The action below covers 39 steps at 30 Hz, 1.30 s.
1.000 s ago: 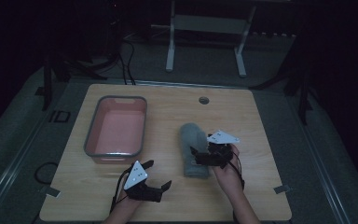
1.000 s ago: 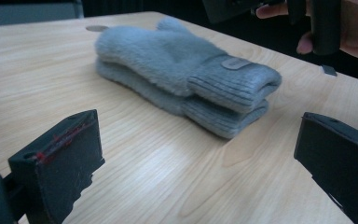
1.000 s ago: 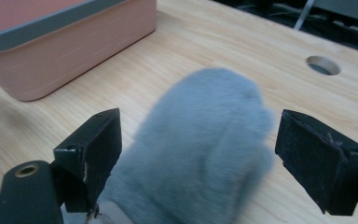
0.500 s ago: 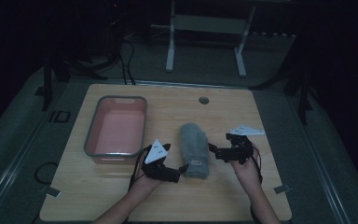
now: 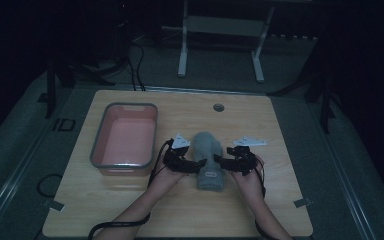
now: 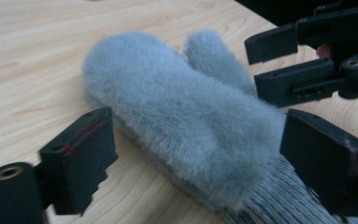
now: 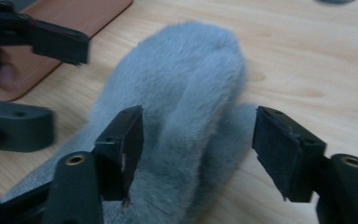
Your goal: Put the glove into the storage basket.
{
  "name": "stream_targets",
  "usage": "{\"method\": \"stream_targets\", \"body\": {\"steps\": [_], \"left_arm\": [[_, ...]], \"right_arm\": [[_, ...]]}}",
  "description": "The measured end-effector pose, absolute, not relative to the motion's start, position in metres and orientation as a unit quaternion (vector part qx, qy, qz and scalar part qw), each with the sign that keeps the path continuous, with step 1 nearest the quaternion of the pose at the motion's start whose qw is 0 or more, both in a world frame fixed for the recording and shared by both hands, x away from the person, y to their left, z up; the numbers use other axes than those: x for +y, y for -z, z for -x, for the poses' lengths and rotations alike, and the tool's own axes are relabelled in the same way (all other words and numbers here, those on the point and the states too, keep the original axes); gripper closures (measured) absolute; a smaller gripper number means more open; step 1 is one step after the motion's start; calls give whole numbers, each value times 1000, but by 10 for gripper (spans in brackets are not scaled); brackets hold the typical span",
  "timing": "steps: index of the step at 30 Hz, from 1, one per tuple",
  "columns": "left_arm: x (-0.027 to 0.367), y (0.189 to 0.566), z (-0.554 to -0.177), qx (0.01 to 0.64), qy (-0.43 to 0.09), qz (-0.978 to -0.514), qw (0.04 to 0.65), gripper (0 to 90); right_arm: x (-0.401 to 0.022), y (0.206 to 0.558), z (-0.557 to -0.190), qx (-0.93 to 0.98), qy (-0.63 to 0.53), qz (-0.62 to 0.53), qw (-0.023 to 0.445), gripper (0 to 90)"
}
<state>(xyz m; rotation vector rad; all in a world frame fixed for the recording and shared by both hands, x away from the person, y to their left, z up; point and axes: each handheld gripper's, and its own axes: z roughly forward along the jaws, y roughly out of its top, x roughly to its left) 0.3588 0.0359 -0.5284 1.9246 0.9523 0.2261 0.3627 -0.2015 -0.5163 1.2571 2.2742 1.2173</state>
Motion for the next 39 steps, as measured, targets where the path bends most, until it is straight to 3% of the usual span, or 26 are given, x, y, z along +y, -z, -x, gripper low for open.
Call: {"method": "stream_targets", "body": {"steps": [3,7,13,16,18,22,25,26,27,31,35,39], "left_arm": [[34,537,-365,396,-76,-792,458,150],[32,546,-369,409,-55,-793,448,150],[30,556,-379,413,-34,-796,440,150],[29,559,-384,410,-28,-805,429,149],[28,559,-386,408,-24,-807,425,149],[24,561,-389,405,-17,-810,423,161],[24,562,-390,396,-7,-812,429,277],[23,563,-390,389,7,-810,439,277],[22,564,-391,387,15,-808,443,392],[23,567,-393,391,49,-800,452,527],[21,562,-390,378,38,-805,456,696],[24,560,-389,377,42,-800,465,757]], "right_arm": [[-198,526,-366,791,-401,-444,129,377],[-203,538,-369,792,-390,-457,109,315],[-209,548,-373,804,-387,-442,95,309],[-212,552,-377,803,-392,-445,59,390],[-213,554,-378,804,-396,-441,44,495],[-209,550,-377,820,-386,-420,44,665],[-209,550,-377,821,-384,-420,43,693],[-209,550,-377,821,-385,-420,40,704],[-210,551,-377,819,-387,-421,38,726],[-210,551,-377,821,-389,-416,40,750],[-212,552,-377,816,-397,-418,34,773],[-211,549,-373,815,-403,-413,45,801]]}}
